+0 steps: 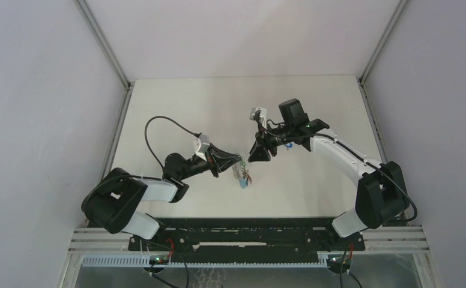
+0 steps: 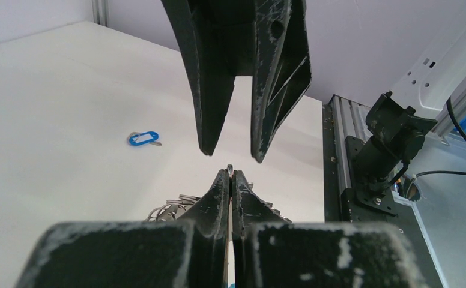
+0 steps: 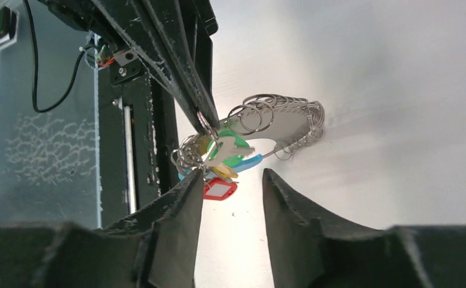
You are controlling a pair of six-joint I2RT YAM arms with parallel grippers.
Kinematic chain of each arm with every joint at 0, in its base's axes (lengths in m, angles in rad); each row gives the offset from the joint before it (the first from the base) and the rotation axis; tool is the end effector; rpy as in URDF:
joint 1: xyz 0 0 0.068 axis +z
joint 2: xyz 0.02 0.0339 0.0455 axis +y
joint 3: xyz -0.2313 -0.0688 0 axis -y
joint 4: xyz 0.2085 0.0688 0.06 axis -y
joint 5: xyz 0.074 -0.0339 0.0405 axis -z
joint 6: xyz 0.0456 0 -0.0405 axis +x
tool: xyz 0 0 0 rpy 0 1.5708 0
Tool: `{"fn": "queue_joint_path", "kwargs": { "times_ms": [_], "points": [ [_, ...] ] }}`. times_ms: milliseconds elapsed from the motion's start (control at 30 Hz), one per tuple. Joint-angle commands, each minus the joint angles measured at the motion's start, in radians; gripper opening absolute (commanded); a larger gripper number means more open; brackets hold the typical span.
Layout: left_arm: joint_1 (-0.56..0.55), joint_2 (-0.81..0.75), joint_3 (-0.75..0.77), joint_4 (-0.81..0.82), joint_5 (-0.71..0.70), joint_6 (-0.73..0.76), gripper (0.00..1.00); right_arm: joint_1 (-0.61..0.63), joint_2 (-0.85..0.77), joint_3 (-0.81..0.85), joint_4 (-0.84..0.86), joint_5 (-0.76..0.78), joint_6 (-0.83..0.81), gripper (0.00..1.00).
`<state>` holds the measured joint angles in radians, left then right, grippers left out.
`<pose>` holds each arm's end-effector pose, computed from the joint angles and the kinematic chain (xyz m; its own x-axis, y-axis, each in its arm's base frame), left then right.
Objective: Put the keys on the keyring
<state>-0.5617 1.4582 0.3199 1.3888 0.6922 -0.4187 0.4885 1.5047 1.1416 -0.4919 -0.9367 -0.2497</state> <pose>0.1890 -0.1533 0.2062 -0.1878 -0.2516 -0.9494 0.9380 0.2407 -0.2493 0.2364 0.1672 0.2501 -0.4616 -0.4111 -0.7861 -0.8864 0.1790 0.4269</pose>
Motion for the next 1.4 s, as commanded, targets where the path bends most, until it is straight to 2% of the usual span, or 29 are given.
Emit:
{"fn": "queue_joint_path", "kwargs": {
  "times_ms": [0, 200, 733, 833, 1067, 1367],
  "points": [
    [0.003, -0.034, -0.002, 0.086, 0.006, -0.012, 0.0, -0.007, -0.052, -0.003, 0.036, -0.098, -0.124, 0.44],
    [0.003, -0.036, -0.004, 0.085, 0.01, -0.013, 0.0, -0.004, -0.014, -0.003, 0.085, -0.156, -0.157, 0.45],
    [0.003, -0.038, 0.004, 0.085, 0.018, -0.017, 0.0, 0.026, 0.069, 0.025, 0.099, -0.22, -0.171, 0.31],
    [0.003, -0.038, 0.003, 0.085, 0.017, -0.017, 0.0, 0.03, 0.077, 0.026, 0.103, -0.222, -0.168, 0.25],
    [0.003, -0.042, 0.001, 0.085, 0.018, -0.015, 0.0, 0.024, 0.074, 0.032, 0.101, -0.2, -0.141, 0.0],
    [0.003, -0.059, -0.004, 0.085, 0.017, -0.016, 0.0, 0.011, 0.09, 0.087, -0.038, -0.065, -0.07, 0.0]
  ]
}}
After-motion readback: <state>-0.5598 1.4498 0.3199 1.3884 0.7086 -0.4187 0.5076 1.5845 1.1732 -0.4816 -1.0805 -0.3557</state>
